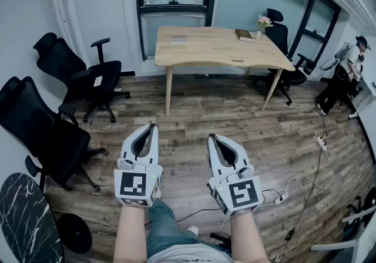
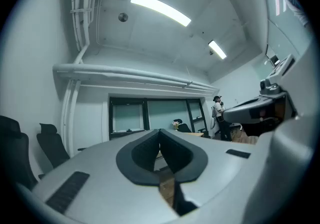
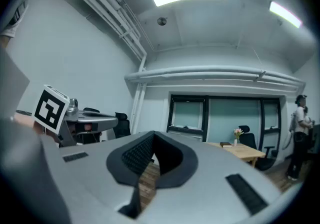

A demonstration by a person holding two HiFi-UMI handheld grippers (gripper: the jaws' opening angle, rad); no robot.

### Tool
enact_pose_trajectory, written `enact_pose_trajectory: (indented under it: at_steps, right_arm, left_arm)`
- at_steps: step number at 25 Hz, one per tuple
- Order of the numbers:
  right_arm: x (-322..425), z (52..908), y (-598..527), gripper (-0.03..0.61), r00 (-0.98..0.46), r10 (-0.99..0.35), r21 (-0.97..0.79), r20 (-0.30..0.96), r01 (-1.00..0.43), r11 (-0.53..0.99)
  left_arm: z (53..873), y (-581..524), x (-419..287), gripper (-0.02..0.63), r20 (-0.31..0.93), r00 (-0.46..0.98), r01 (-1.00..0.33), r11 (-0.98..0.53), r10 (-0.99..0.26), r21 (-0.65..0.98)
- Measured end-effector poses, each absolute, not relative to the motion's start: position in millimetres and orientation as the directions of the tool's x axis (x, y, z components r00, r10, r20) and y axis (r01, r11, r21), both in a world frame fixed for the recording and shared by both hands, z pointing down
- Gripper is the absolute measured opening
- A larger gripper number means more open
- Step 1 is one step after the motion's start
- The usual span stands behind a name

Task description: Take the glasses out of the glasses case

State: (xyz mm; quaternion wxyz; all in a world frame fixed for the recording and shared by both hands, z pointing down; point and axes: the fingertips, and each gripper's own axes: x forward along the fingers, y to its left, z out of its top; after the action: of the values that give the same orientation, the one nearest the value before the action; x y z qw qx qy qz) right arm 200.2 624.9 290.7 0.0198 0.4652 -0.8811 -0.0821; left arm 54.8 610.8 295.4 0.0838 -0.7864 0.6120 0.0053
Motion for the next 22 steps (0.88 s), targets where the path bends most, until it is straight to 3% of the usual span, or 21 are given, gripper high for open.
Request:
enact_pose_trajectory:
  at_steps: [9, 22]
  right_arm:
    - [157.1, 298.3, 547.2, 0.009, -0.557, -0.83, 0.143, -0.029, -0.824, 0.549]
    - [60.0, 301.9, 343.9, 0.011, -0.469, -0.883, 0.119, -0.036, -0.879, 0.462]
  left_arm:
    - [303.1, 534.5, 15.4, 0.017, -0.083, 0.272, -0.956, -0.259, -0.959, -0.134]
    - [305.1, 323.9, -84.1, 0.017, -0.073, 0.362, -0.927, -0.35, -0.929, -0.133]
